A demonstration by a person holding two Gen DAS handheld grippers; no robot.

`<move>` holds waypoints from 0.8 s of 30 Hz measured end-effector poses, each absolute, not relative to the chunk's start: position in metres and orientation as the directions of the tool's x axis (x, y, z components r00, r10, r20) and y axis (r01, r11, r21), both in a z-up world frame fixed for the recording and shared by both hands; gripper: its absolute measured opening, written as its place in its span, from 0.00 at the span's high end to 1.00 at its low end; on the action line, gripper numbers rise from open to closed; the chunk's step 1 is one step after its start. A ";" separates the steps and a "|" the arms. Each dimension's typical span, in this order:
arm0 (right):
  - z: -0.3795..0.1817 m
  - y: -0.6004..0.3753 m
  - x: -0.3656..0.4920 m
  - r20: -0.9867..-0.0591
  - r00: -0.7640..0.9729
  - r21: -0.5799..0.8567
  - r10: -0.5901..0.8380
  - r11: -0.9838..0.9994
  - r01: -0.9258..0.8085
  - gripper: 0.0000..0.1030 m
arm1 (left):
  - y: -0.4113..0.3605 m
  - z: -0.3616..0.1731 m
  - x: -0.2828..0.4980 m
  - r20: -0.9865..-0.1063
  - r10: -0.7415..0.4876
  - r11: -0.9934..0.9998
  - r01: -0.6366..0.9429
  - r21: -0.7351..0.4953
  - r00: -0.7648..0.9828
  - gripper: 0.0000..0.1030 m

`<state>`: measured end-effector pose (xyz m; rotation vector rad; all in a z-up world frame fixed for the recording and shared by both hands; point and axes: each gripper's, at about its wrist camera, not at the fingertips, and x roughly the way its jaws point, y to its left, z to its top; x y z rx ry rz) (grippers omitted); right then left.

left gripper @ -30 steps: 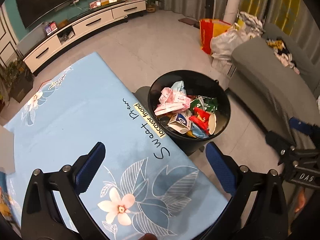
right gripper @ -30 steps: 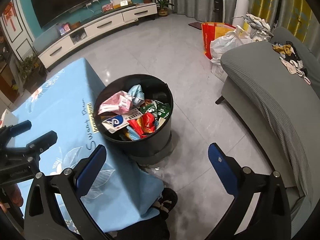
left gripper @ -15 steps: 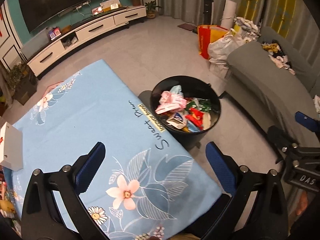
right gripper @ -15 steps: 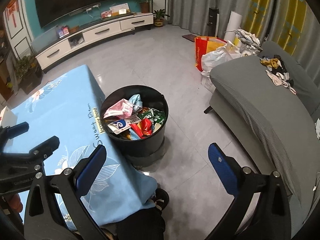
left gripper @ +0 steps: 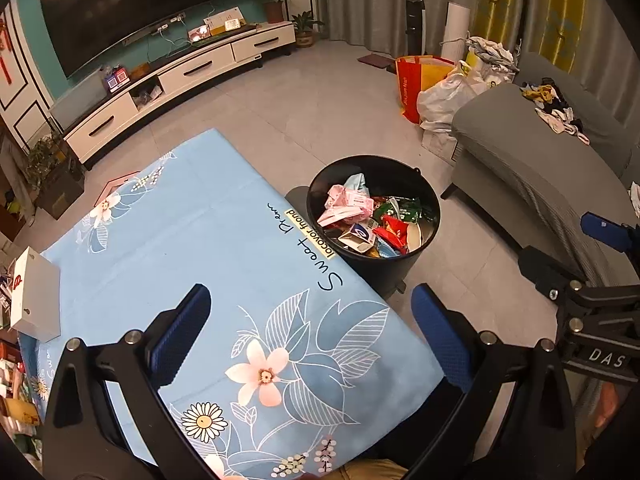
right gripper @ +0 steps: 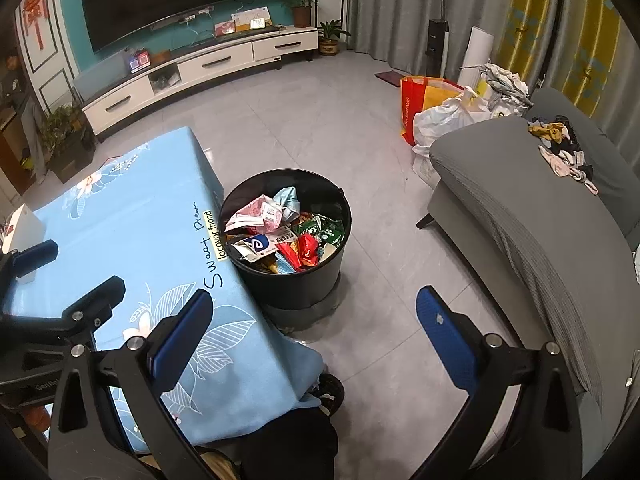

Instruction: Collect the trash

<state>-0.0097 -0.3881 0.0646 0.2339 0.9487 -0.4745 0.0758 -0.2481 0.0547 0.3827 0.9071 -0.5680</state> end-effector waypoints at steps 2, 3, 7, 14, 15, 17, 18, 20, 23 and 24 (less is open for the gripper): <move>0.064 -0.388 -0.009 -0.823 0.490 -0.012 -0.286 0.872 0.489 0.03 | -0.246 0.056 0.076 -0.821 -0.296 0.793 0.605 0.073 0.488 0.03; 0.064 -0.388 -0.010 -0.823 0.490 -0.014 -0.287 0.872 0.489 0.03 | -0.246 0.056 0.076 -0.820 -0.294 0.794 0.604 0.076 0.491 0.03; 0.064 -0.388 -0.009 -0.824 0.489 -0.016 -0.288 0.873 0.488 0.03 | -0.244 0.056 0.078 -0.819 -0.289 0.797 0.598 0.082 0.497 0.03; 0.065 -0.387 -0.009 -0.821 0.489 -0.019 -0.294 0.870 0.492 0.03 | -0.241 0.058 0.079 -0.810 -0.281 0.805 0.586 0.093 0.514 0.03; 0.065 -0.387 -0.008 -0.821 0.490 -0.018 -0.294 0.870 0.492 0.03 | -0.241 0.059 0.080 -0.809 -0.281 0.807 0.584 0.093 0.516 0.03; 0.065 -0.387 -0.009 -0.821 0.489 -0.020 -0.295 0.870 0.492 0.03 | -0.240 0.060 0.079 -0.804 -0.280 0.809 0.580 0.097 0.525 0.03; 0.065 -0.387 -0.008 -0.821 0.489 -0.019 -0.295 0.870 0.492 0.03 | -0.239 0.061 0.079 -0.802 -0.278 0.811 0.577 0.100 0.529 0.03; 0.065 -0.386 -0.008 -0.821 0.490 -0.016 -0.292 0.871 0.491 0.03 | -0.239 0.062 0.079 -0.798 -0.279 0.812 0.575 0.101 0.534 0.03; 0.065 -0.388 -0.009 -0.821 0.491 -0.014 -0.290 0.871 0.491 0.03 | -0.239 0.063 0.079 -0.796 -0.278 0.812 0.574 0.104 0.538 0.03; 0.065 -0.387 -0.009 -0.822 0.491 -0.014 -0.290 0.871 0.491 0.03 | -0.239 0.063 0.079 -0.796 -0.277 0.813 0.573 0.104 0.538 0.03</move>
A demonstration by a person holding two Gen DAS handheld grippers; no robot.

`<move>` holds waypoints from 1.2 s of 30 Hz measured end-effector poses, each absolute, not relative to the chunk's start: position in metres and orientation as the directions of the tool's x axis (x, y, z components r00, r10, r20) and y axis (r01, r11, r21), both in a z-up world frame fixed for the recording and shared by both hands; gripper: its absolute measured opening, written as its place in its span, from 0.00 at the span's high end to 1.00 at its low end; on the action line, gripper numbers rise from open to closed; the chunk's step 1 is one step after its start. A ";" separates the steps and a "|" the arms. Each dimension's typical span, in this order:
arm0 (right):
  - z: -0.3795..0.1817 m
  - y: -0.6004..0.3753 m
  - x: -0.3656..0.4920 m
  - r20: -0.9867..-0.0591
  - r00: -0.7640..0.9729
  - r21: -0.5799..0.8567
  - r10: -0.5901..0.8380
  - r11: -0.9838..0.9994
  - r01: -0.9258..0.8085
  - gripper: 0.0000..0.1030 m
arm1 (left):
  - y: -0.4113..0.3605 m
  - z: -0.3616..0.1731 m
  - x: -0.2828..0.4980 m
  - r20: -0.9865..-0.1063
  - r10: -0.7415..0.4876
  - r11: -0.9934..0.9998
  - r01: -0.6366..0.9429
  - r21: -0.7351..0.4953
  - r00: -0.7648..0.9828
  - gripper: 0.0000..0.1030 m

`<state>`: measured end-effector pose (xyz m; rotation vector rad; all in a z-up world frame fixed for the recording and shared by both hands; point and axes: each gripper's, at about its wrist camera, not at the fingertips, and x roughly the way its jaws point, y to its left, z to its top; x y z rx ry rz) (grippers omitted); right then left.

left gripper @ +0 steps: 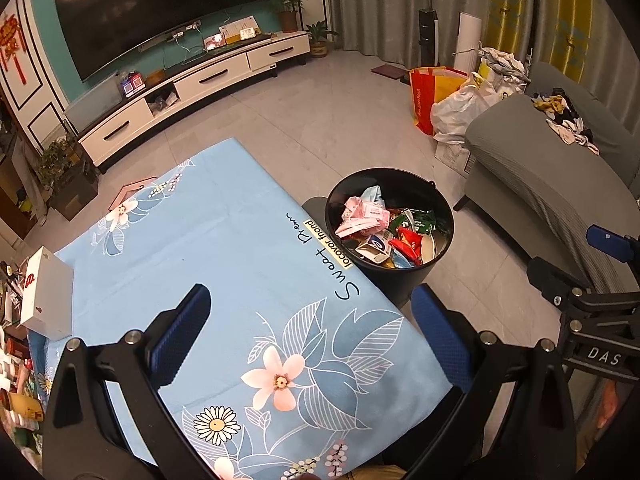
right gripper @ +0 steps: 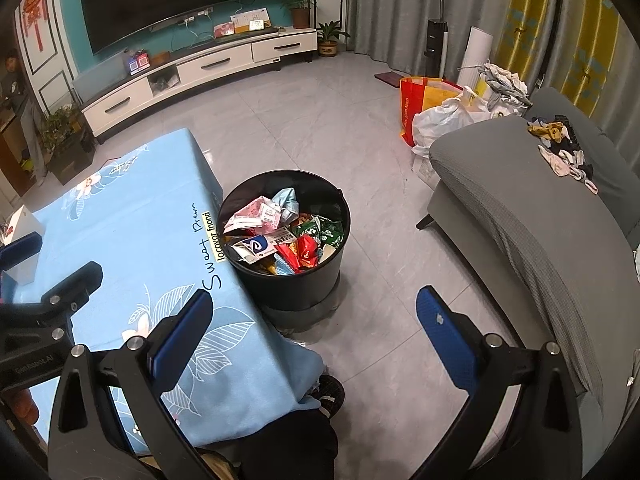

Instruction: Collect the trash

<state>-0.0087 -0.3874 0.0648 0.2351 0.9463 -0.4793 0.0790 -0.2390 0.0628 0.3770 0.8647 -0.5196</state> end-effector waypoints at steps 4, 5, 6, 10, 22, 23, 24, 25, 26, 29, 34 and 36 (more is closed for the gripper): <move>0.065 -0.387 -0.009 -0.821 0.491 -0.014 -0.291 0.871 0.491 0.03 | -0.239 0.064 0.080 -0.794 -0.273 0.814 0.570 0.110 0.543 0.03; 0.065 -0.388 -0.009 -0.821 0.492 -0.013 -0.290 0.871 0.491 0.03 | -0.238 0.064 0.080 -0.794 -0.274 0.814 0.571 0.110 0.543 0.03; 0.064 -0.388 -0.009 -0.821 0.492 -0.013 -0.289 0.871 0.491 0.03 | -0.238 0.064 0.081 -0.794 -0.273 0.815 0.569 0.110 0.544 0.03; 0.064 -0.388 -0.008 -0.821 0.491 -0.014 -0.290 0.871 0.491 0.03 | -0.238 0.064 0.081 -0.793 -0.271 0.815 0.568 0.113 0.546 0.03; 0.064 -0.389 -0.009 -0.821 0.493 -0.012 -0.288 0.872 0.489 0.03 | -0.237 0.064 0.082 -0.792 -0.266 0.816 0.565 0.118 0.549 0.03; 0.065 -0.389 -0.009 -0.821 0.493 -0.013 -0.289 0.872 0.489 0.03 | -0.237 0.064 0.082 -0.792 -0.266 0.816 0.565 0.118 0.549 0.03; 0.065 -0.389 -0.010 -0.821 0.493 -0.014 -0.289 0.872 0.489 0.03 | -0.237 0.064 0.082 -0.792 -0.265 0.816 0.565 0.119 0.550 0.03; 0.065 -0.389 -0.009 -0.821 0.493 -0.012 -0.288 0.872 0.489 0.03 | -0.237 0.064 0.082 -0.793 -0.264 0.817 0.565 0.119 0.550 0.03; 0.065 -0.389 -0.009 -0.821 0.494 -0.010 -0.286 0.873 0.488 0.03 | -0.237 0.063 0.082 -0.793 -0.264 0.817 0.564 0.119 0.549 0.03; 0.065 -0.391 -0.010 -0.821 0.494 -0.011 -0.285 0.873 0.487 0.03 | -0.237 0.063 0.082 -0.793 -0.263 0.817 0.564 0.120 0.549 0.03; 0.065 -0.391 -0.010 -0.822 0.493 -0.010 -0.286 0.873 0.488 0.03 | -0.237 0.062 0.082 -0.793 -0.260 0.818 0.562 0.122 0.550 0.03; 0.065 -0.391 -0.010 -0.821 0.494 -0.009 -0.285 0.873 0.488 0.03 | -0.237 0.061 0.082 -0.794 -0.259 0.818 0.561 0.123 0.550 0.03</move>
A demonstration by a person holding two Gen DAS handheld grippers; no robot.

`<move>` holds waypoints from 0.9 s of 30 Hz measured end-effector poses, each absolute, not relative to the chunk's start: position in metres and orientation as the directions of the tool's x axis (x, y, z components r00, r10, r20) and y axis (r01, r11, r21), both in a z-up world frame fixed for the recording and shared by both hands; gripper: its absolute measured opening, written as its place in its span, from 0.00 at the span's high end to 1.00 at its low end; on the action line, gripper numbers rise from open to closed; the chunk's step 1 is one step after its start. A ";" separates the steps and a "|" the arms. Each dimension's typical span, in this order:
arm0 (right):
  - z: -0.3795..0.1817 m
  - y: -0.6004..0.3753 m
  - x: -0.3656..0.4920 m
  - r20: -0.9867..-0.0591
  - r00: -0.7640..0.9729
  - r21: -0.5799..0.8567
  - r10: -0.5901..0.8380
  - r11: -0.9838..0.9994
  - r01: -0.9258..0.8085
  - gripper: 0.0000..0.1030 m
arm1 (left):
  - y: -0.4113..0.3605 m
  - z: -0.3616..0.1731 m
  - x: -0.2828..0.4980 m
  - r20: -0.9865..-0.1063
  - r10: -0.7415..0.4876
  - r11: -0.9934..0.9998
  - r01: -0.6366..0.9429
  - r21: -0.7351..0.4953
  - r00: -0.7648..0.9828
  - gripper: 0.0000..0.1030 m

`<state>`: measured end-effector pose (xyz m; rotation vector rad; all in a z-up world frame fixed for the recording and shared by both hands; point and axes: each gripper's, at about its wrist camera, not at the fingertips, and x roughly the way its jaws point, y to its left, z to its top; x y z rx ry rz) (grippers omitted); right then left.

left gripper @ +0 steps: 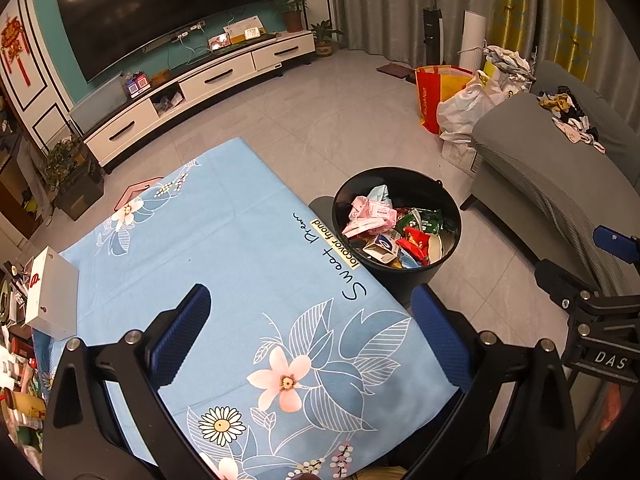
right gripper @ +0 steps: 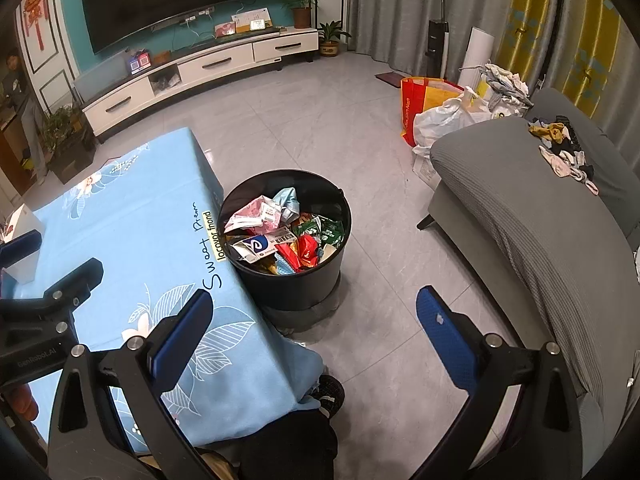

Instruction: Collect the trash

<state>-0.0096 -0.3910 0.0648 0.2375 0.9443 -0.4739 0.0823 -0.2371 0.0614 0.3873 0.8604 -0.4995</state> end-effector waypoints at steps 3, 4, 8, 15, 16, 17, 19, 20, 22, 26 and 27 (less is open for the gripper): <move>0.064 -0.391 -0.010 -0.821 0.494 -0.011 -0.286 0.873 0.487 0.03 | -0.237 0.060 0.083 -0.794 -0.256 0.819 0.561 0.125 0.551 0.03; 0.064 -0.391 -0.010 -0.822 0.494 -0.010 -0.285 0.874 0.486 0.03 | -0.237 0.060 0.083 -0.794 -0.255 0.819 0.560 0.125 0.551 0.03; 0.064 -0.391 -0.010 -0.821 0.495 -0.007 -0.284 0.873 0.488 0.03 | -0.237 0.057 0.084 -0.798 -0.250 0.819 0.559 0.127 0.548 0.03; 0.063 -0.393 -0.009 -0.820 0.496 -0.006 -0.284 0.872 0.489 0.03 | -0.239 0.056 0.083 -0.799 -0.250 0.818 0.560 0.127 0.547 0.03; 0.063 -0.393 -0.009 -0.821 0.496 -0.006 -0.284 0.872 0.490 0.03 | -0.239 0.056 0.084 -0.799 -0.251 0.818 0.561 0.126 0.546 0.03; 0.063 -0.393 -0.009 -0.821 0.496 -0.005 -0.283 0.872 0.490 0.03 | -0.239 0.055 0.084 -0.799 -0.252 0.819 0.560 0.124 0.546 0.03; 0.062 -0.394 -0.009 -0.821 0.497 -0.004 -0.282 0.872 0.489 0.03 | -0.238 0.053 0.083 -0.800 -0.250 0.819 0.560 0.125 0.545 0.03; 0.062 -0.394 -0.009 -0.821 0.497 -0.004 -0.282 0.872 0.489 0.03 | -0.238 0.053 0.083 -0.800 -0.248 0.820 0.558 0.127 0.546 0.03; 0.062 -0.394 -0.009 -0.821 0.497 -0.004 -0.282 0.872 0.489 0.03 | -0.238 0.052 0.084 -0.801 -0.245 0.820 0.558 0.130 0.546 0.03; 0.062 -0.393 -0.009 -0.821 0.496 -0.004 -0.282 0.873 0.488 0.03 | -0.238 0.050 0.084 -0.803 -0.247 0.818 0.561 0.127 0.542 0.03; 0.061 -0.393 -0.009 -0.821 0.496 -0.005 -0.282 0.873 0.488 0.03 | -0.238 0.050 0.084 -0.804 -0.247 0.818 0.561 0.127 0.541 0.03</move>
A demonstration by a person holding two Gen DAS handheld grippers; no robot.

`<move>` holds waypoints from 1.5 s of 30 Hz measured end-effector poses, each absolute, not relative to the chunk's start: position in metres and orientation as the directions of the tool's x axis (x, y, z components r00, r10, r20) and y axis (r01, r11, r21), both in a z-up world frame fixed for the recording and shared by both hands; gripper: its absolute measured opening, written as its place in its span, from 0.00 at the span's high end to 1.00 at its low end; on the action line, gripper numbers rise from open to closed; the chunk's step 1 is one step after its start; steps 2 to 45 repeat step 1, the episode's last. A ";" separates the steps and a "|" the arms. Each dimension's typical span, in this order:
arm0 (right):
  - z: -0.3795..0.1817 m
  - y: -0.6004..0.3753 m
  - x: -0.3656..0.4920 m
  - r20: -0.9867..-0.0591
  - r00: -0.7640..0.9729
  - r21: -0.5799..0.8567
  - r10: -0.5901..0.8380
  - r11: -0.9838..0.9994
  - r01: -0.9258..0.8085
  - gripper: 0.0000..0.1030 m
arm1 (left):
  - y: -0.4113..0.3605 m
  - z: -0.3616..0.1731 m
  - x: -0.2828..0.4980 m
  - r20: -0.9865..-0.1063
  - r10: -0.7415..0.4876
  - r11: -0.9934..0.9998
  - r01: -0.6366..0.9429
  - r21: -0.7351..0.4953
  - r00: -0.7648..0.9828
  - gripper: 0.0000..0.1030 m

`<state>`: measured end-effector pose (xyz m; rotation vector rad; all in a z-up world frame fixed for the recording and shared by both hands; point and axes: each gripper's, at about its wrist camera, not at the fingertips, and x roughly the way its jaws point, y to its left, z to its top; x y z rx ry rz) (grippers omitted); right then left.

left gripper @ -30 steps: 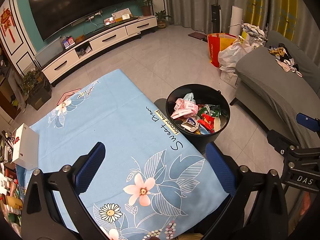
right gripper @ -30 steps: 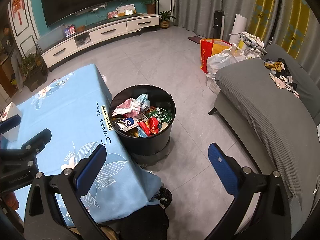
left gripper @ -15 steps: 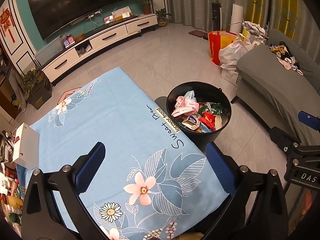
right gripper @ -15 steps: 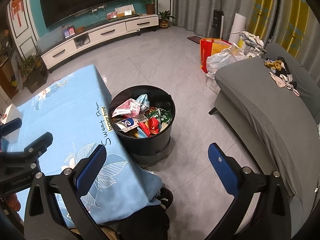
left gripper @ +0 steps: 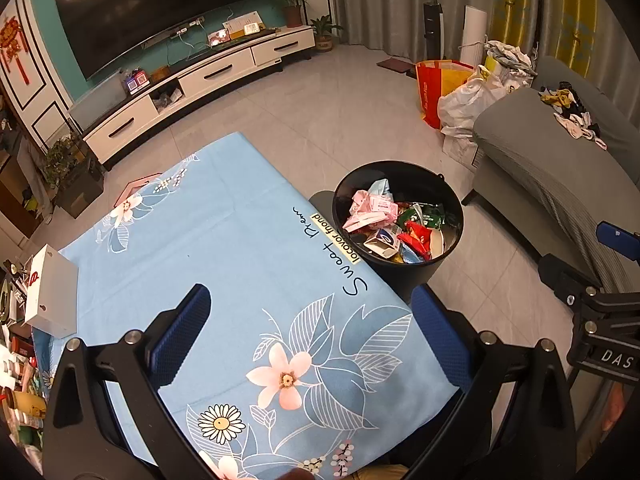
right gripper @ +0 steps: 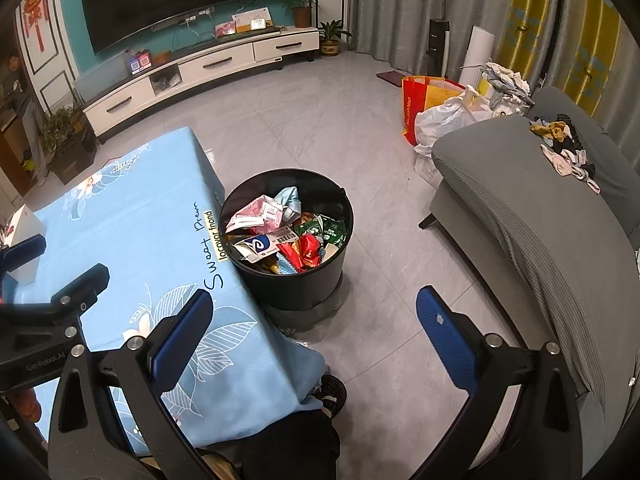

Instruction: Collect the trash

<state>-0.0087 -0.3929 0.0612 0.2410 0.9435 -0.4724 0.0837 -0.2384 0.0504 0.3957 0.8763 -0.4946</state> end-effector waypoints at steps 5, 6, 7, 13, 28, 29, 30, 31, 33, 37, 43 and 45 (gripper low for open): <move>0.061 -0.393 -0.008 -0.821 0.495 -0.005 -0.282 0.873 0.488 0.03 | -0.238 0.050 0.084 -0.805 -0.246 0.819 0.560 0.126 0.540 0.03; 0.061 -0.393 -0.008 -0.821 0.495 -0.005 -0.282 0.873 0.488 0.03 | -0.238 0.050 0.084 -0.805 -0.246 0.819 0.560 0.126 0.540 0.03; 0.061 -0.393 -0.008 -0.821 0.495 -0.005 -0.282 0.873 0.488 0.03 | -0.238 0.050 0.084 -0.805 -0.246 0.819 0.560 0.126 0.540 0.03; 0.061 -0.393 -0.008 -0.821 0.495 -0.005 -0.282 0.873 0.488 0.03 | -0.238 0.050 0.084 -0.805 -0.246 0.819 0.560 0.126 0.540 0.03; 0.061 -0.393 -0.008 -0.821 0.495 -0.005 -0.282 0.873 0.488 0.03 | -0.238 0.050 0.084 -0.805 -0.246 0.819 0.560 0.126 0.540 0.03; 0.061 -0.393 -0.008 -0.821 0.495 -0.005 -0.282 0.873 0.488 0.03 | -0.238 0.050 0.084 -0.805 -0.246 0.819 0.560 0.126 0.540 0.03; 0.061 -0.393 -0.008 -0.821 0.495 -0.005 -0.282 0.873 0.488 0.03 | -0.238 0.050 0.084 -0.805 -0.246 0.819 0.560 0.126 0.540 0.03; 0.061 -0.393 -0.008 -0.821 0.495 -0.005 -0.282 0.873 0.488 0.03 | -0.238 0.050 0.084 -0.805 -0.246 0.819 0.560 0.126 0.540 0.03; 0.061 -0.393 -0.008 -0.821 0.495 -0.005 -0.282 0.873 0.488 0.03 | -0.238 0.050 0.084 -0.805 -0.246 0.819 0.560 0.126 0.540 0.03; 0.061 -0.393 -0.008 -0.821 0.495 -0.005 -0.282 0.873 0.488 0.03 | -0.238 0.050 0.084 -0.805 -0.246 0.819 0.560 0.126 0.540 0.03; 0.061 -0.393 -0.008 -0.821 0.495 -0.005 -0.282 0.873 0.488 0.03 | -0.238 0.050 0.084 -0.805 -0.246 0.819 0.560 0.126 0.540 0.03; 0.061 -0.393 -0.008 -0.821 0.495 -0.005 -0.282 0.873 0.488 0.03 | -0.238 0.050 0.084 -0.805 -0.246 0.819 0.560 0.126 0.540 0.03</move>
